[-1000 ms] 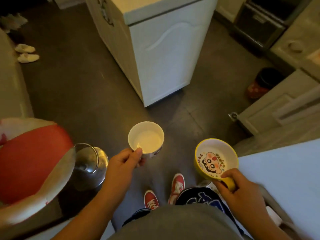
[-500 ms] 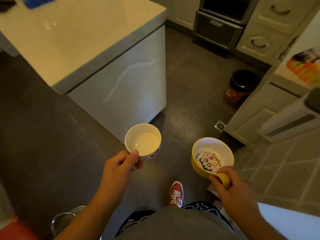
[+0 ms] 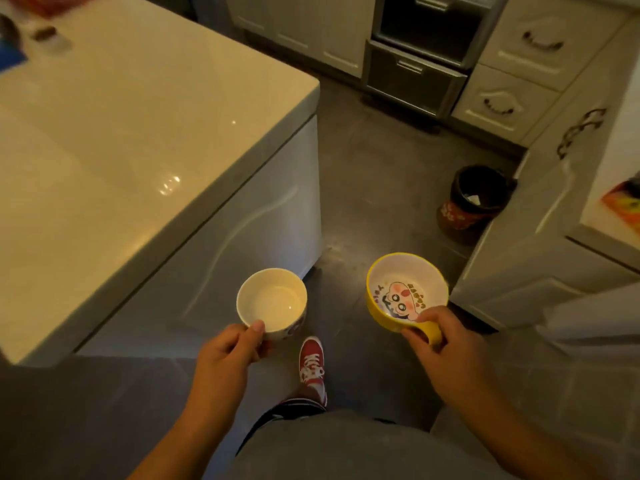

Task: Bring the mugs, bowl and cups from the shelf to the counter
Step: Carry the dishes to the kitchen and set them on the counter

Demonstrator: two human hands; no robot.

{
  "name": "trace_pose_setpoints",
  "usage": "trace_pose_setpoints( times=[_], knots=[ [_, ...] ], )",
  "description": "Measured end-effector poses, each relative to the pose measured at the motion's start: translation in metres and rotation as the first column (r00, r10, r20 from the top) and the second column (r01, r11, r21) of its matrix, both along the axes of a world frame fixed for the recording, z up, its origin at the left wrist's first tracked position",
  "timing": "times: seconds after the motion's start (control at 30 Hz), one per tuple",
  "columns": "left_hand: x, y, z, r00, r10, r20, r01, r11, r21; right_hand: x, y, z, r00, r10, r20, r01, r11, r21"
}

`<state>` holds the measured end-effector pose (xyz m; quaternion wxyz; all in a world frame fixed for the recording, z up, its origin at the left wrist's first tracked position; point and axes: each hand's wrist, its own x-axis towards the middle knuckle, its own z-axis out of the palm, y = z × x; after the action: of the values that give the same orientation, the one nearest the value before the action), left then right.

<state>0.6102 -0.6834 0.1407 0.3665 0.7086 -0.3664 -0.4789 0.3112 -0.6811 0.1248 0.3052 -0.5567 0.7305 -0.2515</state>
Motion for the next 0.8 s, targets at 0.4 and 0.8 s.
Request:
trace_pose_setpoints(
  times=[0.4, 0.8],
  knots=[
    [-0.099, -0.239, 0.019, 0.933, -0.359, -0.035, 0.352, 0.928, -0.126, -0.069, -0.096, 0.007, 0.923, -0.368, 0.116, 0.352, 0.926, 0.134],
    [-0.273, -0.437, 0.007, 0.928, -0.358, -0.102, 0.343, 0.929, -0.14, -0.232, -0.254, 0.005, 0.941, -0.336, -0.042, 0.337, 0.922, 0.19]
  ],
)
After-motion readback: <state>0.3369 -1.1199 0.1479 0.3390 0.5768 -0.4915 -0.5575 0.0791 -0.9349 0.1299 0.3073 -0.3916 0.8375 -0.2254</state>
